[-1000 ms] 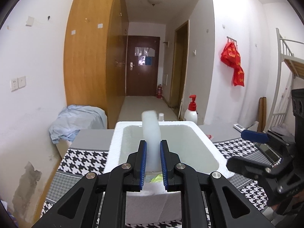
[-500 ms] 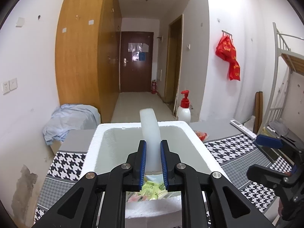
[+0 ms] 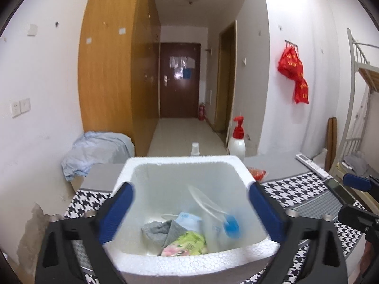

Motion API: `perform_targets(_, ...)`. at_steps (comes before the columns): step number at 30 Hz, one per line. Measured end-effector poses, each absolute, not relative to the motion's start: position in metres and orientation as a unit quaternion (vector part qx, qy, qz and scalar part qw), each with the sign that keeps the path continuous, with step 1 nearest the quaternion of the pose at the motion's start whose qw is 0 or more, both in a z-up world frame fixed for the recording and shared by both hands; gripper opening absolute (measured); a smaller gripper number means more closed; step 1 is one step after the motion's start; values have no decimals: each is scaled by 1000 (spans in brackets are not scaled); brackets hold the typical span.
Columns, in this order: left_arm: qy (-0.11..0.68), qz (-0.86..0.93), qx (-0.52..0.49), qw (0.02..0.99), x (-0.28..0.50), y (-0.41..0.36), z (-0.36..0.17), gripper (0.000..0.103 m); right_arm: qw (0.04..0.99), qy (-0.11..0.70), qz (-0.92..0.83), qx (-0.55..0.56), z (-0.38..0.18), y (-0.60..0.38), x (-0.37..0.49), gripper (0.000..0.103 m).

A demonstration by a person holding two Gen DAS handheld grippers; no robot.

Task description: Organize soft objects

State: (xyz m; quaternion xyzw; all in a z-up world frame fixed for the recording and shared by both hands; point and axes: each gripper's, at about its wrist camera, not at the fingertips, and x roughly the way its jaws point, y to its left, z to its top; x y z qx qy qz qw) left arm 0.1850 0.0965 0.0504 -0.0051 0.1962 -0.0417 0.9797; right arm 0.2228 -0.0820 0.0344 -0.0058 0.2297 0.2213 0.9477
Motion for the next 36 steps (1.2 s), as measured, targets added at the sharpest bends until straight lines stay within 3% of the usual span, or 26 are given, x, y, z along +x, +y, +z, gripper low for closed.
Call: perform_targets(36, 127, -52, -8, 990, 42, 66, 77, 102, 963, 164, 211, -20, 57, -95, 116, 103)
